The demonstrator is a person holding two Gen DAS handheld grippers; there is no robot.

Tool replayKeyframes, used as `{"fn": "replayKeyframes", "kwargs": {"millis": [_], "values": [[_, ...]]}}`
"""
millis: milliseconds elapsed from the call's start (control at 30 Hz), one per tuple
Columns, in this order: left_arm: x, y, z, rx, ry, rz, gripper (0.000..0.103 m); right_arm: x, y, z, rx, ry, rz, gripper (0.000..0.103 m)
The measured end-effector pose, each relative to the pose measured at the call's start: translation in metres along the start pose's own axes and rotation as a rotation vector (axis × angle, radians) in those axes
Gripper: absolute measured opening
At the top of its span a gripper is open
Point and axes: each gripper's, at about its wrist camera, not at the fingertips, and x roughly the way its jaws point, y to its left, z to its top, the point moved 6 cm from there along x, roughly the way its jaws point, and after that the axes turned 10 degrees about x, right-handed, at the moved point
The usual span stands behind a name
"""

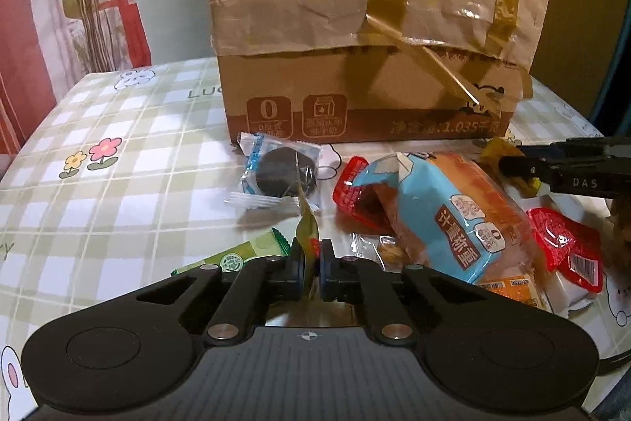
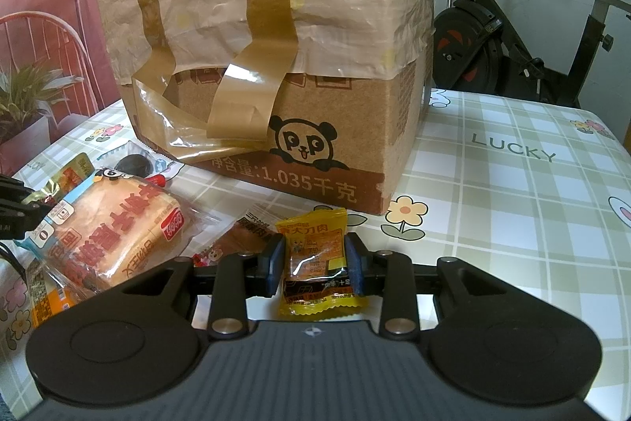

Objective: Organize snacks
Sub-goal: 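Lift both held packets and carry them over the box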

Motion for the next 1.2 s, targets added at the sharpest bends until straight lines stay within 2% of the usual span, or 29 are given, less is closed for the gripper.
{"fn": "replayKeyframes", "kwargs": {"millis": [400, 600, 933, 1200], "values": [[-0.022, 0.013, 0.008, -0.063, -0.07, 0.0, 0.007, 0.0, 0.0, 0.0, -0.002, 0.004, -0.001, 0.035], [-0.038, 0.019, 0.016, -0.08, -0.117, -0.005, 0.008, -0.003, 0.004, 0.001, -0.018, 0.033, -0.016, 0.034], [-0.057, 0.029, 0.039, -0.116, -0.191, -0.014, 0.008, -0.051, 0.023, 0.015, -0.054, -0.062, 0.006, 0.034], [-0.086, 0.034, 0.074, -0.079, -0.298, -0.01, 0.008, -0.094, 0.059, 0.05, -0.103, -0.185, 0.111, 0.034]]}}
